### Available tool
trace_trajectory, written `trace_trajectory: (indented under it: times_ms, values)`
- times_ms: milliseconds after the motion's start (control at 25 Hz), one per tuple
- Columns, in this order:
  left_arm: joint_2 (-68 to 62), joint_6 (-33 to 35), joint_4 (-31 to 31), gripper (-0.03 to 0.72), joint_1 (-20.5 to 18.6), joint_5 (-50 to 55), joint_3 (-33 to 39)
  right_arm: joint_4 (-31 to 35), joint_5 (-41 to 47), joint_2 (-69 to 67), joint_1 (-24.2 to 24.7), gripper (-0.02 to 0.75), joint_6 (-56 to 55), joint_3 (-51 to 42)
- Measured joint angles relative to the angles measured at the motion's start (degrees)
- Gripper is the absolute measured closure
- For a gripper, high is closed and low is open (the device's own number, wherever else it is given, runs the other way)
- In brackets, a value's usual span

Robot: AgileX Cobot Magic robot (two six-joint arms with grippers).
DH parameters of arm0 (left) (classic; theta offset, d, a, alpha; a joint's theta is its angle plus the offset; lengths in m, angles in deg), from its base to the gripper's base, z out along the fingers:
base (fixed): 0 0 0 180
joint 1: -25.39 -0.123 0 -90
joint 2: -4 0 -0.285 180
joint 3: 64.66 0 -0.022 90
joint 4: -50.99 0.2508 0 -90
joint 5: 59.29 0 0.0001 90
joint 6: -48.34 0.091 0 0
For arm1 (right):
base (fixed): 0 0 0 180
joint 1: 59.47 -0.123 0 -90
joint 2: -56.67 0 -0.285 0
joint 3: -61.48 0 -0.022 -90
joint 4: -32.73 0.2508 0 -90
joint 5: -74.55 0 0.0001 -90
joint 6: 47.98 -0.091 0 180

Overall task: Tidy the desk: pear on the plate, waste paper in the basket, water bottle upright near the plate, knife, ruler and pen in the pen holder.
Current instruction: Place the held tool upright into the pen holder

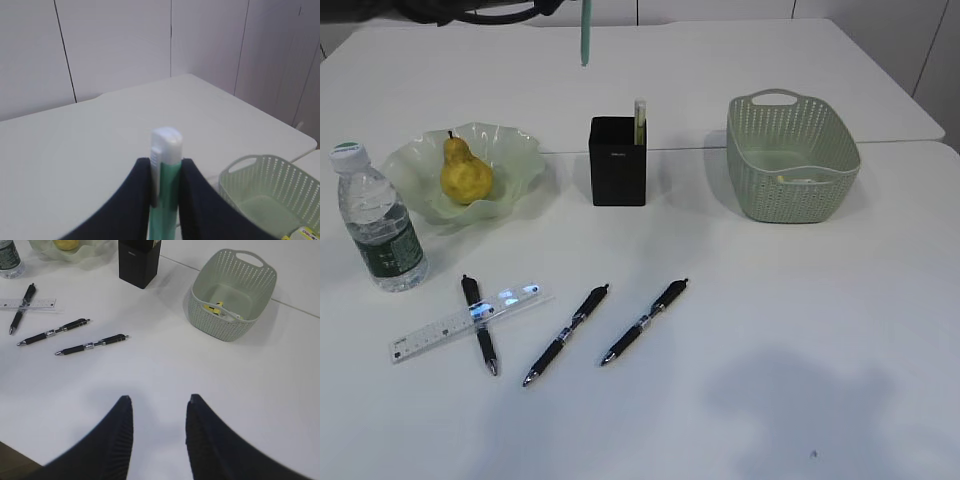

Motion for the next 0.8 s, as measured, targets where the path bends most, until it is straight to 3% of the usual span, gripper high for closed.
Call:
trace_trajectory:
  times_ms: [800]
  values:
    - [-8.6, 0.0, -0.15, 0.593, 0.0, -9.06, 0.0, 0.0, 0.0, 0.0, 0.0, 0.44, -0.1, 0.0]
